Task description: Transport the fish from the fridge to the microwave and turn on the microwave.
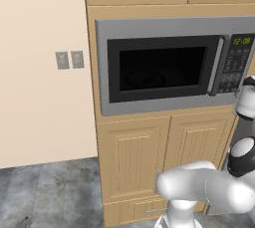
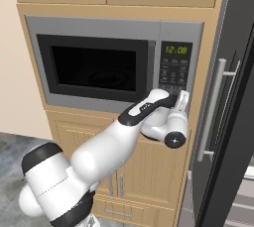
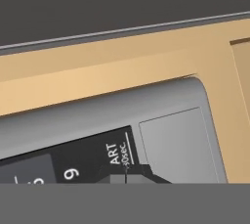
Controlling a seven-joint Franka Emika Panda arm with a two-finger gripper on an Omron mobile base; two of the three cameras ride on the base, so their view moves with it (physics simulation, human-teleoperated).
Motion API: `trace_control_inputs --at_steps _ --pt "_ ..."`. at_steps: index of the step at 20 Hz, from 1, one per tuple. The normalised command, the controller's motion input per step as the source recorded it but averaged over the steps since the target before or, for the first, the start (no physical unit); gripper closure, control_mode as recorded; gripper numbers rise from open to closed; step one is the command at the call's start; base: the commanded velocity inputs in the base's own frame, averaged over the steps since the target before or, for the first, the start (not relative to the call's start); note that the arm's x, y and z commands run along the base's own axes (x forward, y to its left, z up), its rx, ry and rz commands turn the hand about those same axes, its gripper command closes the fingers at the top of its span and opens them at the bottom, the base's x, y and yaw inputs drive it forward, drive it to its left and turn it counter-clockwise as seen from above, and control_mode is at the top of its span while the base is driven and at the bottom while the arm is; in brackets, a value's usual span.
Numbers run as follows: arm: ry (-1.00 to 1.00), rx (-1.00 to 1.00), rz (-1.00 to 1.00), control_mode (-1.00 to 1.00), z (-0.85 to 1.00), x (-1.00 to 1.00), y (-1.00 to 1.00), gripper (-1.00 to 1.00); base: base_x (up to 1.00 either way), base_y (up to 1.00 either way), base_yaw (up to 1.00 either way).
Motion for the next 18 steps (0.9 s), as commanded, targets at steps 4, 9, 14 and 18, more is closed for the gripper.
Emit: trace_control_inputs --at_steps 4,9,14,18 --pt "0.0 0.0 0.0 -1.0 0.0 0.25 0.0 1.0 0.0 0.0 0.0" --pt "0.0 0.0 0.0 -1.0 0.0 0.28 -0.02 1.0 0.0 0.0 0.0" --pt "0.0 0.0 0.0 -1.0 -0.04 0.28 -0.06 1.0 0.0 0.0 0.0" --pt "0.0 0.0 0.0 -1.0 -0.09 0.28 -0.08 1.0 0.0 0.0 0.0"
